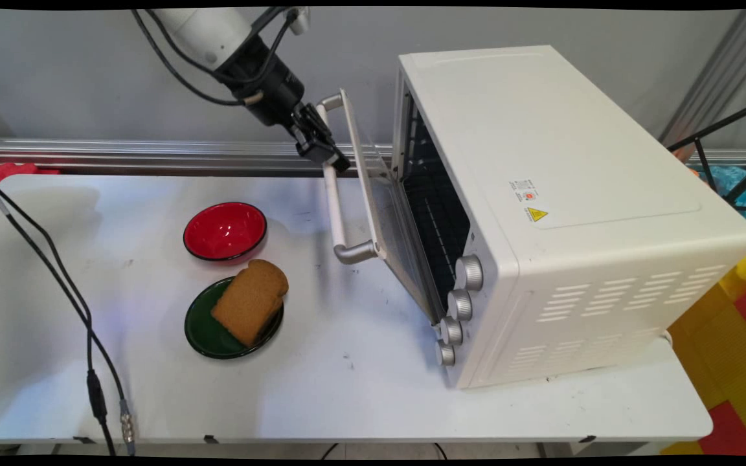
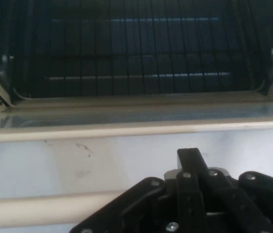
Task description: Open the oven
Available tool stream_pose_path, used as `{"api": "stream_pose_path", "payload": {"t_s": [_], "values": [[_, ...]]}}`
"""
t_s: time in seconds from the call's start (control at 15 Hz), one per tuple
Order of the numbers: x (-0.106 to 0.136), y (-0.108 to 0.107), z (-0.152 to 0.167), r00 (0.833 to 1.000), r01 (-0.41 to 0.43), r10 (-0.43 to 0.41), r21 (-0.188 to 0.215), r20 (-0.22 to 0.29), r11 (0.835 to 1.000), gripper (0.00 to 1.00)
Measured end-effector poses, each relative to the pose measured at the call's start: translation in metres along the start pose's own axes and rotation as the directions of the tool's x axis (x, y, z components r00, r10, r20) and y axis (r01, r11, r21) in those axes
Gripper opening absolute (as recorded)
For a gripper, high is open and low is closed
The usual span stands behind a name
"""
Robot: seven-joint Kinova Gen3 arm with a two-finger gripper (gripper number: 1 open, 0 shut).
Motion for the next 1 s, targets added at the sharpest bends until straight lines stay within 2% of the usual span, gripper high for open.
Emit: {"api": "stream_pose_path", "payload": {"t_s": [0.53,1.0], "values": [[-0.03,-0.003,0.019,0.999,-0.035,0.035,-0.018,-0.01,0.999,0.0],[-0.054,-0.009,0.029,0.998,-0.053,0.053,0.005,-0.022,0.999,0.0]]}}
